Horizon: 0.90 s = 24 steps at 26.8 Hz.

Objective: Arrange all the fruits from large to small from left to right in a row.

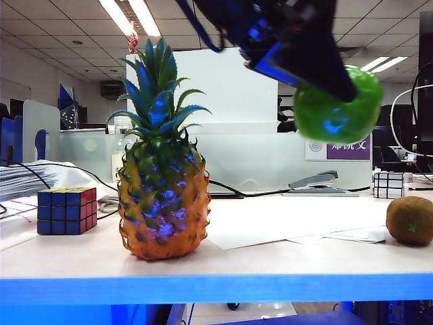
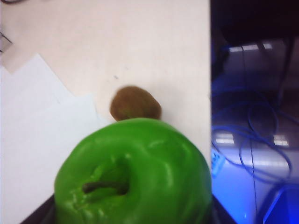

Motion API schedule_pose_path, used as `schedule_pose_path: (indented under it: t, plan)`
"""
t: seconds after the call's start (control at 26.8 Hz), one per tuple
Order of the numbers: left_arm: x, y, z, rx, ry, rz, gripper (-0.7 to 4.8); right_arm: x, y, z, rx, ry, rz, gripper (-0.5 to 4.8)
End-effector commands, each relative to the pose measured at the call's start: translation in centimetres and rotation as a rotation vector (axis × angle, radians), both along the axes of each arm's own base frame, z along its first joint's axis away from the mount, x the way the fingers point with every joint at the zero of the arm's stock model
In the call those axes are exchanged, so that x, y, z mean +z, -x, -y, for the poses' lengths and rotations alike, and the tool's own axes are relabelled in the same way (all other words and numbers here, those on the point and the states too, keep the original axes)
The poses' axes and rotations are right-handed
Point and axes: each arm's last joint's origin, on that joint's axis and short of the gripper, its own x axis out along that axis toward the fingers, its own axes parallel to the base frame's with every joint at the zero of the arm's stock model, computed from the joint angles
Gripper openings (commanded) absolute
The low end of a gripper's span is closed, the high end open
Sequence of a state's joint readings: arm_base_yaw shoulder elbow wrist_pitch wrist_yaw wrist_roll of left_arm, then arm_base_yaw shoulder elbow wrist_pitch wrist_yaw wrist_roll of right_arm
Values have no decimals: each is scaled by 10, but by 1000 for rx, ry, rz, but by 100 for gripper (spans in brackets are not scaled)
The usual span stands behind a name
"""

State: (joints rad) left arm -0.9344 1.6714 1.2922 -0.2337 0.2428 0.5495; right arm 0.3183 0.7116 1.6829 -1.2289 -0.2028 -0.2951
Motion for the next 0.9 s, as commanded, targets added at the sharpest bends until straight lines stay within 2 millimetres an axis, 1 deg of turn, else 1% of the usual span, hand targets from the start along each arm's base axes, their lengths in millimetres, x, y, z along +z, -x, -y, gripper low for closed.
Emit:
schedule_pose_path:
  t: [0.04, 0.15, 0.26, 0.34, 0.37, 0.41, 0.49, 0.52, 0.6, 0.63, 0.67, 0.71, 0.75, 0.78, 0.86, 0.9]
  plan:
    - [-6, -6, 8, 84, 39, -30, -6, -1, 2, 0, 0, -4, -11, -8]
    - [-8, 1, 19, 158, 59, -9, -6, -1, 2, 1, 0, -3, -10, -8]
    - [-3, 23, 36, 296, 89, 57, -6, -1, 2, 0, 0, -3, -10, -8]
    - [-1, 37, 44, 379, 151, 30, -6, -1, 2, 1, 0, -3, -9, -8]
    - [-1, 40, 46, 417, 171, 29, -6, -1, 3, 1, 0, -3, -9, -8]
    - [-2, 48, 49, 505, 201, 49, -6, -1, 5, 2, 0, -4, -7, -8]
    - [-4, 58, 48, 591, 224, 78, -6, -2, 11, 4, 0, -8, 5, -8]
    - [-8, 63, 49, 601, 234, 77, -6, -2, 13, 4, 1, -9, 8, -8]
    - [-18, 75, 45, 659, 283, 90, -6, -3, 17, 6, 3, -10, 21, -8]
    - [-27, 82, 41, 705, 340, 96, -6, -4, 20, 9, -8, -4, 30, -8]
    - [-33, 85, 39, 720, 372, 101, -6, -4, 21, 10, -6, -2, 32, -8]
    - [-42, 86, 34, 746, 433, 82, -6, -5, 23, 12, 2, -1, 35, -8]
    - [-48, 87, 30, 779, 452, 72, -6, -5, 23, 12, 6, -1, 35, -8]
    - [-57, 87, 24, 848, 458, 86, -6, -5, 24, 13, 1, 1, 33, -8]
    - [-64, 84, 18, 900, 454, 113, -6, -7, 24, 13, -6, 10, 20, -8]
    - [-67, 82, 18, 927, 472, 123, -6, -7, 24, 13, -6, 10, 20, -8]
